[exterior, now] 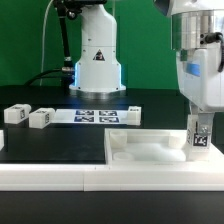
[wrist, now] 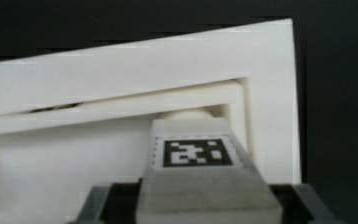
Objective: Assemble one leg
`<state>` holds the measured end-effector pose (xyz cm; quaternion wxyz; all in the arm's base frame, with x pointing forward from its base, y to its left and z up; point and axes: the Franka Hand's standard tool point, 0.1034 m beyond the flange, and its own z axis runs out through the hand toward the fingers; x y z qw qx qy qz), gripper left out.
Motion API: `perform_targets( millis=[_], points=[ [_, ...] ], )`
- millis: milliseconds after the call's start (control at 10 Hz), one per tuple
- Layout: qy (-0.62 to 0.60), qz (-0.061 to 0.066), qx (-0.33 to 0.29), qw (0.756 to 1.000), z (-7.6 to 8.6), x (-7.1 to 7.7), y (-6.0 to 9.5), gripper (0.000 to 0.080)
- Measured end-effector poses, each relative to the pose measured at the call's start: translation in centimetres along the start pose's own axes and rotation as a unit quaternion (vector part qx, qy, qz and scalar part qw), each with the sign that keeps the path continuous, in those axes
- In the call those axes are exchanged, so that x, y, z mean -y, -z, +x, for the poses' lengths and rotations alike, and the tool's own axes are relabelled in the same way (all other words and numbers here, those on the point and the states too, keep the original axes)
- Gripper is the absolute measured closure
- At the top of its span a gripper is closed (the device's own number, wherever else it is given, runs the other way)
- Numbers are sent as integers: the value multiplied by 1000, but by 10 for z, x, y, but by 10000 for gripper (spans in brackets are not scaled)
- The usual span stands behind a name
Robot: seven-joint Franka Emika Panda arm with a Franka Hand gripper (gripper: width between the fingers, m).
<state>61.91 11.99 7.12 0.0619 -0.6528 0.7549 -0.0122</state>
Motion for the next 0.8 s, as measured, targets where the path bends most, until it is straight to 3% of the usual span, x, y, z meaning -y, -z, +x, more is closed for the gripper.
perform_targets(
  millis=[100,200,300,400,600,800],
  points=[
    [7,0,0,1000,0,0,0,440],
    [28,0,0,1000,0,0,0,440],
    [54,0,0,999,0,0,0,223],
    [84,1,0,996,0,0,0,172],
    [197,0,0,980,-1,0,0,156],
    [227,0,0,974,-3,-1,0,151]
  ],
)
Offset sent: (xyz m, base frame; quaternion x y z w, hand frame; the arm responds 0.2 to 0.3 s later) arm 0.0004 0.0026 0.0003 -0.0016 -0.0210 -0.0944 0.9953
